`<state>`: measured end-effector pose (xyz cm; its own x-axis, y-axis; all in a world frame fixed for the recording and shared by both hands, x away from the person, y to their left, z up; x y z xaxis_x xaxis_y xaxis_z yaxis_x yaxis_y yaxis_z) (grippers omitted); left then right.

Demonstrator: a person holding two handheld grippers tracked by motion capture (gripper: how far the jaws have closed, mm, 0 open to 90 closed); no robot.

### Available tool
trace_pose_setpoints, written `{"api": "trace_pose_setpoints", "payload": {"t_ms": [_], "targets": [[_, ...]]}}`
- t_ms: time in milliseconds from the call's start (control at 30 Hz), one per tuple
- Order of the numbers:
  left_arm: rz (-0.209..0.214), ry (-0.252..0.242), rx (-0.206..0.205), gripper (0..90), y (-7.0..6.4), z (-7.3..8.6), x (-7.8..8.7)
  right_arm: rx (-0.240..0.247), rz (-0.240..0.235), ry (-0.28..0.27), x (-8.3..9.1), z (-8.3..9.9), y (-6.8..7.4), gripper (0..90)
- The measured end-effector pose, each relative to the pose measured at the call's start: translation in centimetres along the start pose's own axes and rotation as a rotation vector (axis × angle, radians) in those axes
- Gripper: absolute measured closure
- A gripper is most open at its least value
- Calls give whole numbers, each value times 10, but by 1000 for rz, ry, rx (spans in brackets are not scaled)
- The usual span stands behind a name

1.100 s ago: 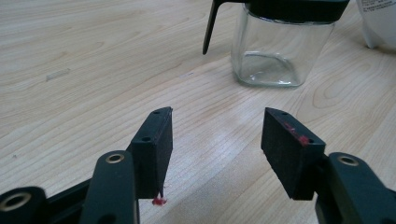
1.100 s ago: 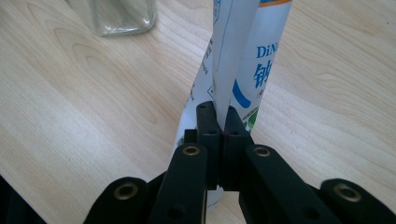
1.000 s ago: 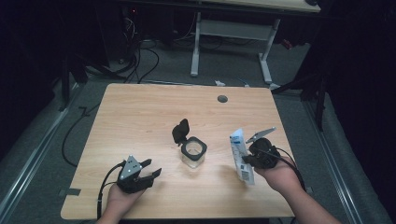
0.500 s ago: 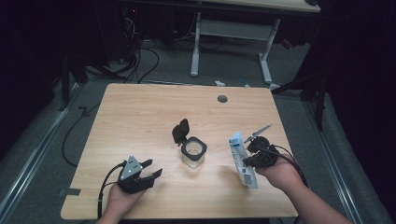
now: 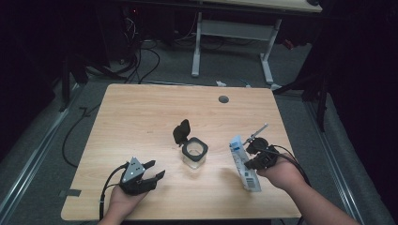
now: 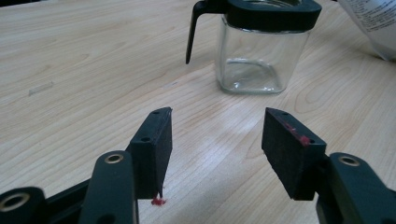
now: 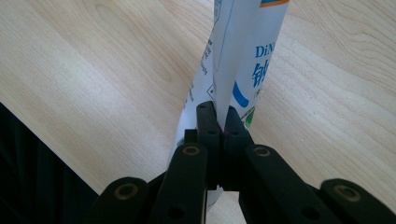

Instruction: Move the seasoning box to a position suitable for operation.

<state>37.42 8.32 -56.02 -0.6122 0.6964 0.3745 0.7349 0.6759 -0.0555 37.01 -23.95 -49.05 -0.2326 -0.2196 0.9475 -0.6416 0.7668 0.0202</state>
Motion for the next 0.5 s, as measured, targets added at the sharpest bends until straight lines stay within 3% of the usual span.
{"api": "trace_pose_setpoints", "payload": {"t_ms": [200, 500], "targets": [[32, -10, -12, 425, -11, -4, -1, 7, 3, -9, 1, -1, 0, 897], [102, -16, -39, 380, -43, -11, -19, 6, -1, -7, 6, 0, 4, 897]]}}
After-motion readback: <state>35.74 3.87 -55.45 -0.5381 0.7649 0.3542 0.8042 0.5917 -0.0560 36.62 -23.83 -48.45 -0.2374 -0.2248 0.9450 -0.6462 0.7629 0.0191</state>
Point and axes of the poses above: each handheld gripper's, and its own axes: x roughly backward along the jaws, z roughly out of its underside, y roughly to its left, the point moved 9 cm from there along -x, roughly forward along the jaws, and after that the axes turned 4 degrees about -y, right-handed, at the moved point
